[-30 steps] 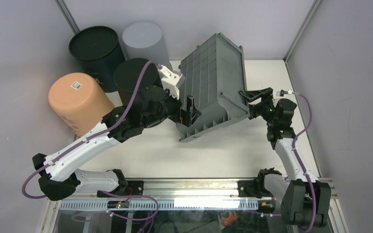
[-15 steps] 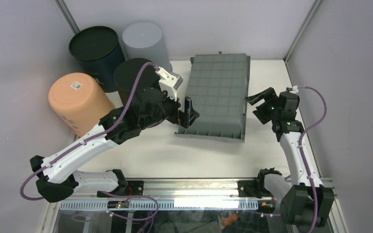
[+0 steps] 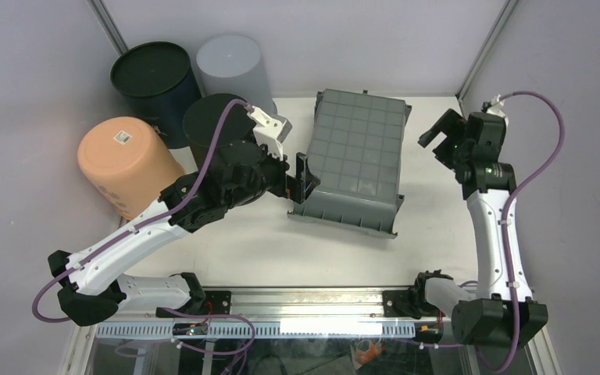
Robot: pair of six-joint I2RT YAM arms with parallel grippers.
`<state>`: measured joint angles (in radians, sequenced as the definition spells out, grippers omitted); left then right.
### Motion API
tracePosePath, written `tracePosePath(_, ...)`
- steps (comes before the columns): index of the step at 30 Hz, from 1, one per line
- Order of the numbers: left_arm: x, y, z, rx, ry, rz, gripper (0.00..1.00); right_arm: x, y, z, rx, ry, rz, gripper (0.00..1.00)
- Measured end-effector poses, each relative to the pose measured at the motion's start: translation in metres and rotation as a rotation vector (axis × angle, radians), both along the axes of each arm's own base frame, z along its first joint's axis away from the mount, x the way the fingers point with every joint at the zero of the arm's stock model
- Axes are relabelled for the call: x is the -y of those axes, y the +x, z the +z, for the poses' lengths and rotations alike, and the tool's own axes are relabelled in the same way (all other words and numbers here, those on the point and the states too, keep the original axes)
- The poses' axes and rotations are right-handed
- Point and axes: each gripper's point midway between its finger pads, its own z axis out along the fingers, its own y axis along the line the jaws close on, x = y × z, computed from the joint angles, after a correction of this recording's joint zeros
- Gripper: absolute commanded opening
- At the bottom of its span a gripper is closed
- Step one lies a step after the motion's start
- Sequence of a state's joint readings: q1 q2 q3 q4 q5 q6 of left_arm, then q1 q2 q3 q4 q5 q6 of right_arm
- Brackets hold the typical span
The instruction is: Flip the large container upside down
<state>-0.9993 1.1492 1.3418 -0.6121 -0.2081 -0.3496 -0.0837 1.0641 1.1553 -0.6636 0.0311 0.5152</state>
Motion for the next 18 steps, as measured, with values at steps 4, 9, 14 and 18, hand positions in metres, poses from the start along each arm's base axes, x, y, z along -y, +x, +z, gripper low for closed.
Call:
tracePosePath(4, -0.005, 0.006, 0.009, 0.031, -0.039, 0.050, 0.99, 0.018, -0.002, 0.023, -0.035, -0.095, -0.047, 0.99)
tracePosePath(9, -0.025, 0.010, 0.025, 0.076, -0.118, 0.142, 0.99, 0.035, -0.015, 0.042, -0.062, -0.187, -0.092, 0.99)
tracePosePath(14, -0.034, 0.014, 0.045, 0.111, -0.184, 0.195, 0.99, 0.041, -0.029, 0.037, -0.110, -0.231, -0.099, 1.00)
tracePosePath(18, -0.037, 0.017, 0.045, 0.115, -0.186, 0.218, 0.99, 0.042, -0.039, 0.032, -0.130, -0.242, -0.099, 0.99)
